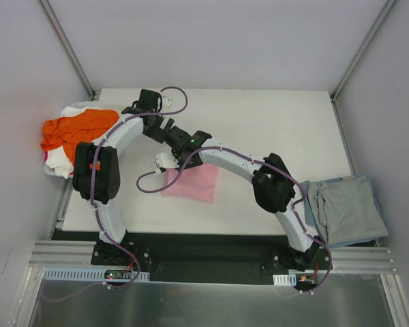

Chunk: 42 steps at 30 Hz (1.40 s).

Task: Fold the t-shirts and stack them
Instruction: Fold the tshirt

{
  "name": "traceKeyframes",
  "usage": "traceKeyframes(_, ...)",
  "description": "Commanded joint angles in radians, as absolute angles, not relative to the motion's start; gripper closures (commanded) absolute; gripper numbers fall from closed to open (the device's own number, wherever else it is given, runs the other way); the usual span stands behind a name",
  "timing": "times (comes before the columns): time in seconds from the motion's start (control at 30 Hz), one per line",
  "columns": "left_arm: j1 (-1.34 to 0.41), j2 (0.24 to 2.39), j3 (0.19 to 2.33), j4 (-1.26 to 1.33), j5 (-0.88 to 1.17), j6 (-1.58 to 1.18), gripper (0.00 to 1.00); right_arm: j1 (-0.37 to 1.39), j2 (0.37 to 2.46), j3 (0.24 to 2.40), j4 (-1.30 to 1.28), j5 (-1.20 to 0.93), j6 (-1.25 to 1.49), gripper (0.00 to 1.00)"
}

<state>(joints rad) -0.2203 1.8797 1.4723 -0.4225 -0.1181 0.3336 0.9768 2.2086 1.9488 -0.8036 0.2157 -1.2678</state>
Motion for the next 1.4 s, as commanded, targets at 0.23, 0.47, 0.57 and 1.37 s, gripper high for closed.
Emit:
traceKeyframes(0.23, -0.209, 1.827, 1.470, -0.413, -0.133, 0.334, 0.01, 0.957, 2.272, 2.025, -0.750, 0.183, -1.313, 0.73)
traceKeyframes(0.47, -0.209, 1.822, 1.470, -0.414, -0.137, 0.333, 0.00, 0.943, 2.286, 2.045, -0.713, 0.201, -1.322, 0.50)
traceKeyframes(0.57, -0.209, 1.822, 1.471, -0.413, -0.141, 0.336, 0.01, 0.939, 2.284, 2.059, -0.698, 0.209, -1.321, 0.43)
traceKeyframes(1.37, -0.209, 1.793, 1.489, -0.413, -0.179, 0.345, 0.01, 0.948, 2.189, 2.042, -0.646, 0.321, -1.221, 0.30)
